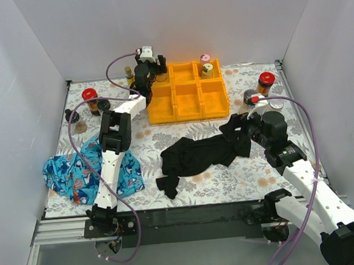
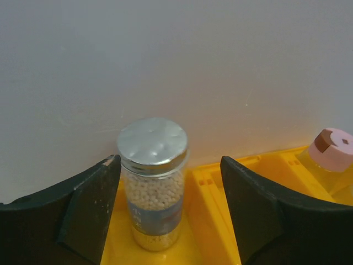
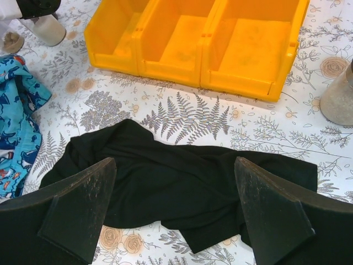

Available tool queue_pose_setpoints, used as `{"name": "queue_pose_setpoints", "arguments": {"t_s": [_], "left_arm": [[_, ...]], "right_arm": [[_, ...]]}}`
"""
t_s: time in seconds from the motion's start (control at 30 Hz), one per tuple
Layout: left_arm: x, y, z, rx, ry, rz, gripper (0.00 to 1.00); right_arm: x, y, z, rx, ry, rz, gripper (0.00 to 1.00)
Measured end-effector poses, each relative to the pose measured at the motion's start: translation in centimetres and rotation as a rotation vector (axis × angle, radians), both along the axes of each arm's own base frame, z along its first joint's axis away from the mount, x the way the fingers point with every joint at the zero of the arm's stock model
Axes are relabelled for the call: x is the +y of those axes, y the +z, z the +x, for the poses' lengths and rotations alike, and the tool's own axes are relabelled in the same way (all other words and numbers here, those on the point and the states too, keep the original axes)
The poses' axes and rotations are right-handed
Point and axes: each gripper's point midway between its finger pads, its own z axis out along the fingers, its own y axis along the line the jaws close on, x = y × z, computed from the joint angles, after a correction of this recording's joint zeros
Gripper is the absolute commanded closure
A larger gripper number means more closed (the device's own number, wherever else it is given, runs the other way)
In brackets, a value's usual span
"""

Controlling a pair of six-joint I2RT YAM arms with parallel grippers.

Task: Organize the condiment bottles
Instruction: Place the bottle in the storage box, then pick up the bottle from the center of the board.

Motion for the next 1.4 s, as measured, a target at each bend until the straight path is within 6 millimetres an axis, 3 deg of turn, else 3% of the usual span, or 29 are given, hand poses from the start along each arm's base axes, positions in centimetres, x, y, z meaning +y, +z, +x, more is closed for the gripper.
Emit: {"name": "queue_pose_setpoints", "arguments": {"t_s": [0.13, 0.33, 0.43, 0.57, 0.7, 0.83, 0.9, 0.97, 1.03, 1.13, 1.2, 1.33, 1.4], "left_arm": [[-0.3, 1.6, 0.0, -0.042, -0.012, -0.014, 0.17], [-0.3, 1.9, -0.1, -0.046, -0.012, -0.008, 0.12], [-0.4, 2.4, -0.8, -0.027, -0.014, 0.011, 0.02], [-0.1, 5.4, -3.2, 0.010, -0.013, 0.035, 0.02], [0.5, 13.5, -8.3, 0.003, -0.031, -0.001, 0.02], [2.1, 22.0, -16.7, -0.031, -0.085, -0.064, 0.02], [3.0, 24.9, -21.1, -0.047, -0.124, -0.083, 0.02], [3.7, 26.3, -25.3, -0.043, -0.165, -0.090, 0.02], [4.1, 26.0, -28.3, -0.013, -0.198, -0.082, 0.02], [4.5, 22.5, -32.2, 0.082, -0.249, -0.053, 0.02], [4.7, 18.9, -34.2, 0.160, -0.275, -0.031, 0.02], [5.5, 9.2, -37.7, 0.332, -0.282, 0.015, 0.02], [6.2, 5.8, -39.0, 0.386, -0.266, 0.028, 0.02]], "right_arm": [[0.0, 0.1, 0.0, -0.002, 0.000, 0.001, 0.04], [0.0, 0.6, -0.1, -0.017, 0.001, 0.007, 0.04], [0.0, 1.2, -0.2, -0.020, -0.001, 0.014, 0.05], [0.1, 2.9, -0.2, -0.006, -0.010, 0.038, 0.06], [0.1, 5.2, 0.0, 0.026, -0.028, 0.059, 0.01], [-0.9, 6.0, -0.1, 0.063, -0.098, 0.053, 0.01], [-2.0, 5.7, 0.0, 0.098, -0.160, 0.023, 0.01], [-3.2, 5.6, 0.4, 0.132, -0.225, -0.022, 0.02], [-4.6, 5.4, 1.5, 0.162, -0.293, -0.075, 0.02], [-7.3, 5.0, 3.4, 0.205, -0.409, -0.153, 0.05], [-9.8, 4.5, 4.7, 0.244, -0.499, -0.198, 0.06], [-15.3, 3.5, 6.1, 0.317, -0.666, -0.263, 0.07], [-17.2, 3.1, 6.3, 0.351, -0.707, -0.275, 0.07]]}}
